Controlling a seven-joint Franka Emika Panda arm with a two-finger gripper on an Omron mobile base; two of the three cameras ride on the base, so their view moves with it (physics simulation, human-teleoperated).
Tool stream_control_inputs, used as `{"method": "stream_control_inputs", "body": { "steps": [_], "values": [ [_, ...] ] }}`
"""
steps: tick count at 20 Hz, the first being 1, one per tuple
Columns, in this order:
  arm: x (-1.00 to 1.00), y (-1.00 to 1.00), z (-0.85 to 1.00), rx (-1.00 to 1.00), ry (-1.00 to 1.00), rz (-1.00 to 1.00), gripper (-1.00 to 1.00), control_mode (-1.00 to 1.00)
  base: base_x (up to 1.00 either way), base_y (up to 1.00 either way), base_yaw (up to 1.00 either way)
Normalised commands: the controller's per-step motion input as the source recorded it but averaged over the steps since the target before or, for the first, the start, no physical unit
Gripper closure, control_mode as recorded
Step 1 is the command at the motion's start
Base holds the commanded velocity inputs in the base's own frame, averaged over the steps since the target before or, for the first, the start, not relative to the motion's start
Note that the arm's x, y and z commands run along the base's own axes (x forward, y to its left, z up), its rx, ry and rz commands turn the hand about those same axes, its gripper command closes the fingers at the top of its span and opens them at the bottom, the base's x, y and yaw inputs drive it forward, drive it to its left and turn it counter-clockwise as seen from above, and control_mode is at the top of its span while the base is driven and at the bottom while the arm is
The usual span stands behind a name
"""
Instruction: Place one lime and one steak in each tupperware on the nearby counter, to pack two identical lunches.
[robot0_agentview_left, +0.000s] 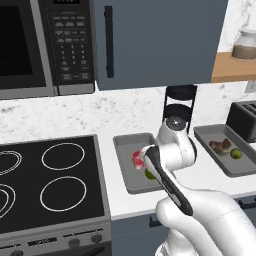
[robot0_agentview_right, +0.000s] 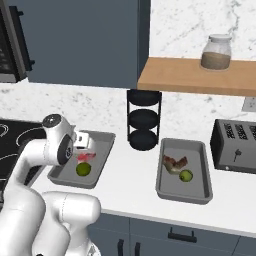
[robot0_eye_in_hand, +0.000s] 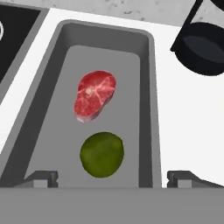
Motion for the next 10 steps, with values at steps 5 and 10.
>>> {"method": "stream_control_inputs", "body": {
  "steps": [5, 10],
  "values": [
    [-1.00, -0.22, 0.81, 0.01, -0.34, 0.00, -1.00, -1.00, 0.00, 0.00, 0.00],
    [-0.70, 0.00, 0.28, -0.05, -0.34, -0.01, -1.00, -1.00, 0.00, 0.00, 0.00]
  ]
}}
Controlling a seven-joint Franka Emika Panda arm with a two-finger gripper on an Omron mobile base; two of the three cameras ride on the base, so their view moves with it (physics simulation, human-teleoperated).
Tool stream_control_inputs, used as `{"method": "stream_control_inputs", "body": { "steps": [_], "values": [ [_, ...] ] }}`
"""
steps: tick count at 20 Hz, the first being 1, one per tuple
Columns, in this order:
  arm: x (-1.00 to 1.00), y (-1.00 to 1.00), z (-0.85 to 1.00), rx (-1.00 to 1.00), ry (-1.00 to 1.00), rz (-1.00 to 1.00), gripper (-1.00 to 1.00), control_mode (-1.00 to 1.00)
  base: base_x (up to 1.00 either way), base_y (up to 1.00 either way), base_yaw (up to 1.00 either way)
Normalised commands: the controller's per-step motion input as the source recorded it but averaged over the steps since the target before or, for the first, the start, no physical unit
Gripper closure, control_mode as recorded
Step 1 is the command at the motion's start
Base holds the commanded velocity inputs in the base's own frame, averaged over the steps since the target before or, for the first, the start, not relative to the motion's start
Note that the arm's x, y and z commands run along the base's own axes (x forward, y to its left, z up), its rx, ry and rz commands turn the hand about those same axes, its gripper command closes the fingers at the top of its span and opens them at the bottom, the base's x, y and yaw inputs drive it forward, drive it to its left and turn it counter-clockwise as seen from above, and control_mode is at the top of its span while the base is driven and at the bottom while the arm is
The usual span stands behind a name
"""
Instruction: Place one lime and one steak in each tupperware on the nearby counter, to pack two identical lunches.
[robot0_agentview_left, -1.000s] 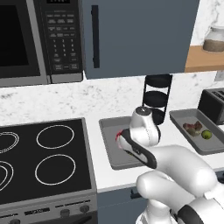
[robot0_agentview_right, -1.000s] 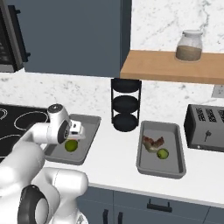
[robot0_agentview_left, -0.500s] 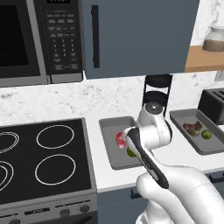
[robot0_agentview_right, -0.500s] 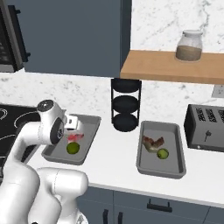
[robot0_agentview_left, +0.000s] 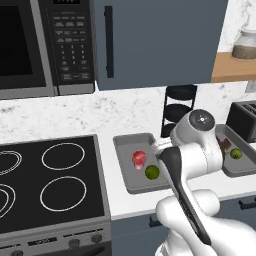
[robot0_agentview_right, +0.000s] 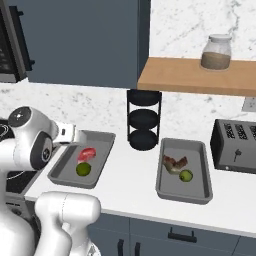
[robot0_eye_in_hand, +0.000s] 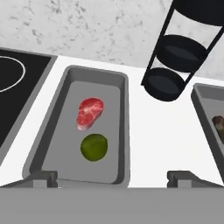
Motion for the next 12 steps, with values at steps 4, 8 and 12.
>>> {"method": "stream_control_inputs", "body": {
  "steps": [4, 8, 12],
  "values": [
    [-0.46, -0.05, 0.12, -0.01, -0.16, -0.01, -1.00, -1.00, 0.00, 0.00, 0.00],
    [-0.06, -0.06, 0.00, 0.00, 0.00, 0.00, -1.00, -1.00, 0.00, 0.00, 0.00],
    [-0.03, -0.08, 0.00, 0.00, 0.00, 0.00, -1.00, -1.00, 0.00, 0.00, 0.00]
  ]
}}
